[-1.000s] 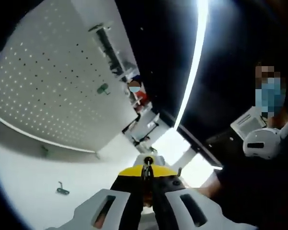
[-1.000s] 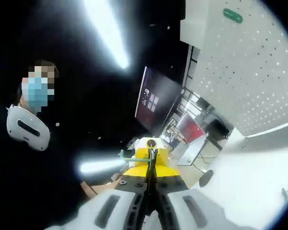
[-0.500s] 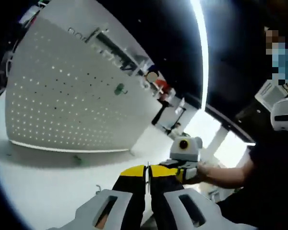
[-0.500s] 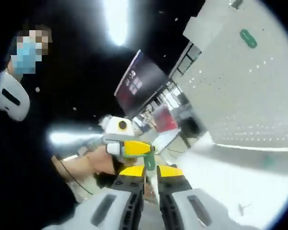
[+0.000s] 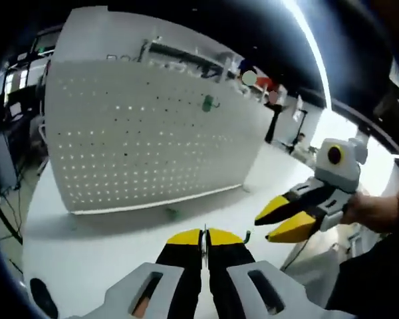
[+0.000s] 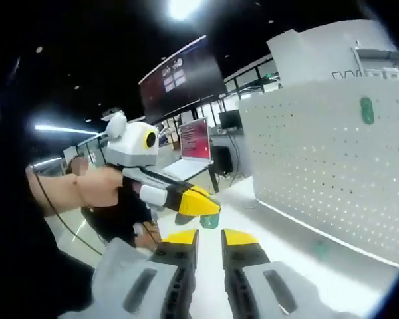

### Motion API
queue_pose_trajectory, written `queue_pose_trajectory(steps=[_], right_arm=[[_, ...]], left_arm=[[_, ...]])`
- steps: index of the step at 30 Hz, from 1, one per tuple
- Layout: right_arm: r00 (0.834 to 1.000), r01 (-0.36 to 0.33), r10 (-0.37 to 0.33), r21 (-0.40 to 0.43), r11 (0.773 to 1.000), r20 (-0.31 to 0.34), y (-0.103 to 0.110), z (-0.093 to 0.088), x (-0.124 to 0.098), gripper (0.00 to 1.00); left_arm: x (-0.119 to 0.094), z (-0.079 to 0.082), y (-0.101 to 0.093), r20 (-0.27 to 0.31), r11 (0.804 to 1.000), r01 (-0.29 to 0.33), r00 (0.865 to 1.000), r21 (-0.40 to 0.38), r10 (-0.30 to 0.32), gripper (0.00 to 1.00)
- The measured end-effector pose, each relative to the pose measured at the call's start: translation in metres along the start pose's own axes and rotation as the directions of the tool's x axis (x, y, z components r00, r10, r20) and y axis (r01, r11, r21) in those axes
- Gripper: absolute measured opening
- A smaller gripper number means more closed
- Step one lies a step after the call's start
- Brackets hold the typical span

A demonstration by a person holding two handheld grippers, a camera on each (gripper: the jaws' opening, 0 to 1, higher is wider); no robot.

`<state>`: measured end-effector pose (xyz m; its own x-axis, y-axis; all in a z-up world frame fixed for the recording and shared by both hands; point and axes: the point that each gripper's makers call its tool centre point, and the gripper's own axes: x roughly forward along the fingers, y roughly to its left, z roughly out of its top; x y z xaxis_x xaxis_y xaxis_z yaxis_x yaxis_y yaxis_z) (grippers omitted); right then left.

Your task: Insert the hook assembly into the mounting plate slot until the hook locks in place.

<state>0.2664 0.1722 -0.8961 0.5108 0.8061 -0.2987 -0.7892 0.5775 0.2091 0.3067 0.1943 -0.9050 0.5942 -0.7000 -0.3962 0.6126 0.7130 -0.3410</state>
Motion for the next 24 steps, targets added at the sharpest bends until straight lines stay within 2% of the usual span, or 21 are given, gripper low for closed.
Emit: queue_pose_trajectory(steps=[4,7,16,24], right_arm=[[0.998,0.055,-0.056,-0.05,0.997,-0.014,-0.005,0.0,0.008,0.11],[0.998,0.067,-0.068,-0.076,0.995,-0.012,-0.005,0.003,0.012,0.11],[0.998,0.043,-0.048,-0.146,0.988,-0.032,0.004,0.003,0.022,0.07],[0.996,0.067,-0.076,-0.209,0.976,-0.035,0.001,0.004,0.023,0.04]], left_arm=[[0.001,-0.002,0.0,-0.002,1.0,-0.011,1.0,0.007,0.011,0.01],[0.0,-0.004,-0.002,-0.007,1.0,-0.006,1.0,0.002,0.006,0.01],[-0.002,-0.001,-0.006,0.018,0.999,0.013,1.0,-0.041,-0.012,0.01],[-0.003,-0.001,-0.008,0.029,0.997,0.031,0.999,-0.076,-0.029,0.01]])
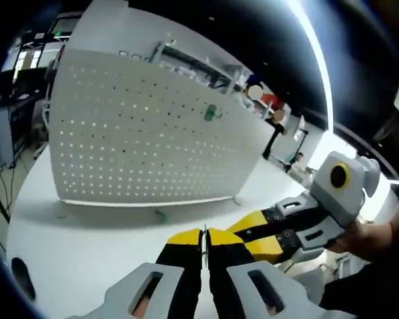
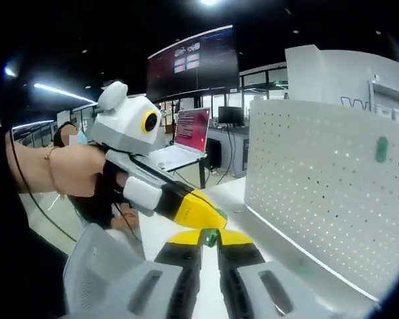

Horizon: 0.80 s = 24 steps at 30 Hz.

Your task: Insert the hook assembly into the mounting plate slot until the hook locks in place.

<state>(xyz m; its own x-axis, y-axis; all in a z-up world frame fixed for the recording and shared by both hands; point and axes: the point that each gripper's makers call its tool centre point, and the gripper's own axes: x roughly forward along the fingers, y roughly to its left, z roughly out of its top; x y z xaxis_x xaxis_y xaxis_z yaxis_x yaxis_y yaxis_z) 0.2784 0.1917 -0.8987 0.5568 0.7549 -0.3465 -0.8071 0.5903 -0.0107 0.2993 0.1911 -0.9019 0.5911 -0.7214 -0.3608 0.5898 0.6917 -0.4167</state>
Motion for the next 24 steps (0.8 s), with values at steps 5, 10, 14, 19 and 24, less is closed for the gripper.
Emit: queue_pose_trajectory(steps=[5,10,14,19,24], right_arm=[[1.0,0.005,-0.005,-0.012,1.0,0.003,0.0001,0.0012,0.0003,0.03],[1.0,0.008,-0.008,-0.015,1.0,0.01,0.0007,0.0031,0.0009,0.02],[1.0,0.009,-0.009,-0.011,1.0,0.012,0.0021,0.0031,0.0012,0.02],[0.999,0.046,-0.046,-0.009,0.999,0.022,0.0011,0.0043,-0.0025,0.01],[0.999,0.043,-0.042,-0.024,0.999,0.02,0.0011,0.0063,0.0014,0.01]], left_arm=[[-0.0015,0.0,-0.0004,0.005,1.0,0.007,1.0,-0.009,-0.007,0.01],[-0.0029,0.0011,-0.0004,0.013,1.0,0.012,1.0,-0.026,-0.012,0.01],[-0.0043,0.0006,-0.0002,0.018,0.999,0.017,1.0,-0.044,-0.016,0.01],[-0.0048,0.0069,-0.0079,0.071,0.985,0.074,0.995,-0.155,-0.064,0.01],[-0.0067,0.0061,-0.0057,0.058,0.988,0.065,0.997,-0.138,-0.057,0.01]])
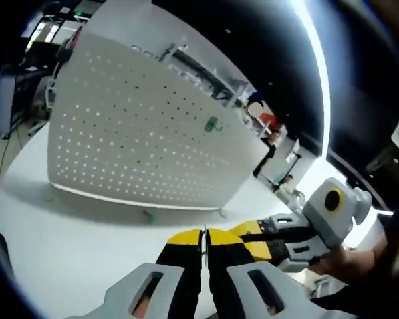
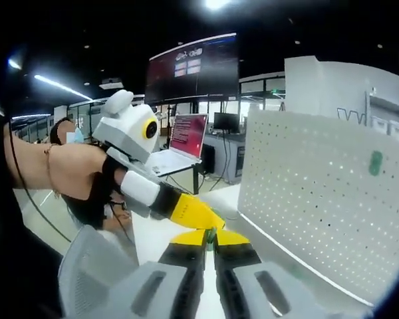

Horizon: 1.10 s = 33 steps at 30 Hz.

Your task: Insert the hook assembly into the mounting plate slot until the hook locks in place.

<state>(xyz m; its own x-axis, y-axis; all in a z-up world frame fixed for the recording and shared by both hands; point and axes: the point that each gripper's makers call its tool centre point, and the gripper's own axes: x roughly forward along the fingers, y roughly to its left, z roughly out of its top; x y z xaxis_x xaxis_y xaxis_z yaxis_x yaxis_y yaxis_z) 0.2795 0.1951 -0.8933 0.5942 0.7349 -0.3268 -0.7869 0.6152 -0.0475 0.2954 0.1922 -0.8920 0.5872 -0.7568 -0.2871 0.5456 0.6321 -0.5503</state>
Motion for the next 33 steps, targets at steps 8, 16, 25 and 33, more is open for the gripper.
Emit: queue_pose_trajectory(steps=[8,16,25,33], right_arm=[[1.0,0.021,-0.021,-0.039,0.999,0.0,-0.0019,0.0018,-0.0019,0.02],[1.0,0.016,-0.016,-0.061,0.998,-0.001,0.0007,0.0011,-0.0027,0.02],[1.0,0.012,-0.011,-0.039,0.999,0.004,0.0018,0.0039,-0.0037,0.0],[1.0,0.006,-0.006,-0.004,1.0,0.018,0.0017,0.0068,-0.0056,0.0]], left_arm=[[0.0007,0.0015,0.0022,0.0,1.0,-0.017,1.0,0.018,0.017,0.01],[0.0008,-0.0013,0.0026,-0.01,1.0,-0.018,1.0,0.025,0.018,0.01],[-0.0007,-0.0005,0.0024,0.0,1.0,-0.01,1.0,0.017,0.01,0.01],[-0.0021,0.0019,-0.0005,0.014,0.998,-0.001,1.0,0.058,0.0,0.03]])
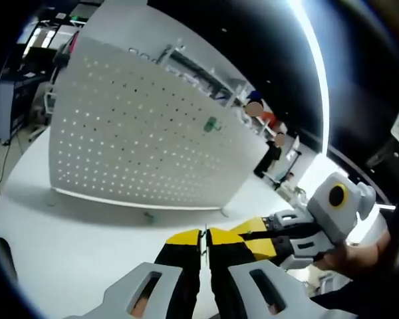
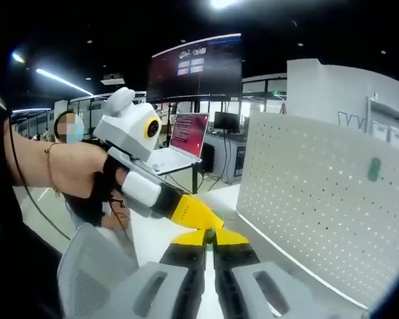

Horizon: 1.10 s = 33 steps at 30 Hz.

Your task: Insert the hook assembly into the mounting plate slot until the hook locks in place.

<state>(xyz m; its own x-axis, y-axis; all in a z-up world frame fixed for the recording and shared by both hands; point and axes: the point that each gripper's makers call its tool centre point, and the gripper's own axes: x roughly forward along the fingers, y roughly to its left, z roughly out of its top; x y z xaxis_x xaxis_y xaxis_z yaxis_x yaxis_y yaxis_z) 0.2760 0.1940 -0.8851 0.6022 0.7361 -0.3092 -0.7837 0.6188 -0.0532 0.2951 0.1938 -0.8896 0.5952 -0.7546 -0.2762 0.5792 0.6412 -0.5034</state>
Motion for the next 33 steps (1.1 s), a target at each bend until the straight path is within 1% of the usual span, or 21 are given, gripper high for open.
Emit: queue_pose_trajectory(steps=[2,3,4,7,11,15,19,22,23,26,29,30,32,33], right_arm=[[1.0,-0.002,0.002,0.02,1.0,0.001,-0.001,0.001,0.0,0.0],[1.0,-0.003,0.003,0.02,1.0,0.001,-0.001,0.001,0.0,0.0],[1.0,-0.004,0.004,0.02,1.0,0.002,0.0,0.001,0.0,0.0],[1.0,-0.007,0.007,0.018,1.0,0.002,-0.001,0.002,0.0,0.0],[1.0,0.001,-0.001,0.019,1.0,-0.001,-0.004,0.0,0.0,0.0],[1.0,0.017,-0.017,0.025,1.0,0.0,-0.011,-0.002,-0.002,0.0],[0.999,0.039,-0.039,0.036,0.999,0.011,-0.021,-0.001,-0.006,0.0],[0.998,0.055,-0.057,0.057,0.997,0.029,-0.029,0.003,-0.008,0.0],[0.997,0.061,-0.064,0.063,0.996,0.035,-0.031,0.004,-0.008,0.0],[0.994,0.087,-0.091,0.071,0.994,0.054,-0.04,0.009,-0.009,0.0],[0.987,0.127,-0.135,0.095,0.987,0.082,-0.052,0.014,-0.012,0.0],[0.985,0.139,-0.147,0.092,0.986,0.091,-0.054,0.016,-0.012,0.0],[0.97,0.17,-0.176,0.048,0.984,0.166,-0.061,0.028,-0.014,0.0],[0.97,0.187,-0.192,0.045,0.981,0.151,-0.063,0.026,-0.015,0.0]], left_arm=[[0.0,0.001,0.0,-0.001,0.999,-0.007,1.0,0.047,0.007,0.03],[0.0,0.001,0.0,-0.002,0.999,-0.009,1.0,0.053,0.009,0.03],[0.0,0.002,0.0,-0.001,0.997,-0.011,1.0,0.077,0.011,0.04],[0.0,0.003,0.0,0.002,0.995,-0.013,1.0,0.1,0.013,0.05],[-0.002,0.007,0.004,0.016,0.988,-0.044,0.999,0.146,0.042,0.12],[-0.008,0.009,0.009,0.017,0.989,-0.044,0.999,0.143,0.042,0.24],[-0.012,0.01,0.009,0.022,0.987,-0.043,0.999,0.157,0.04,0.35],[-0.014,0.01,0.005,0.026,0.983,-0.031,0.999,0.18,0.027,0.46],[-0.014,0.01,0.004,0.027,0.983,-0.029,0.999,0.184,0.024,0.51],[-0.013,0.009,-0.002,0.031,0.982,-0.016,0.999,0.19,0.011,0.61],[-0.011,0.006,-0.005,0.023,0.977,-0.021,1.0,0.213,0.017,0.72],[-0.01,0.005,-0.004,0.02,0.976,-0.025,1.0,0.215,0.021,0.75],[-0.007,0.002,-0.004,0.011,0.976,-0.028,1.0,0.217,0.027,0.81],[-0.006,0.001,-0.004,0.009,0.976,-0.027,1.0,0.216,0.025,0.83]])
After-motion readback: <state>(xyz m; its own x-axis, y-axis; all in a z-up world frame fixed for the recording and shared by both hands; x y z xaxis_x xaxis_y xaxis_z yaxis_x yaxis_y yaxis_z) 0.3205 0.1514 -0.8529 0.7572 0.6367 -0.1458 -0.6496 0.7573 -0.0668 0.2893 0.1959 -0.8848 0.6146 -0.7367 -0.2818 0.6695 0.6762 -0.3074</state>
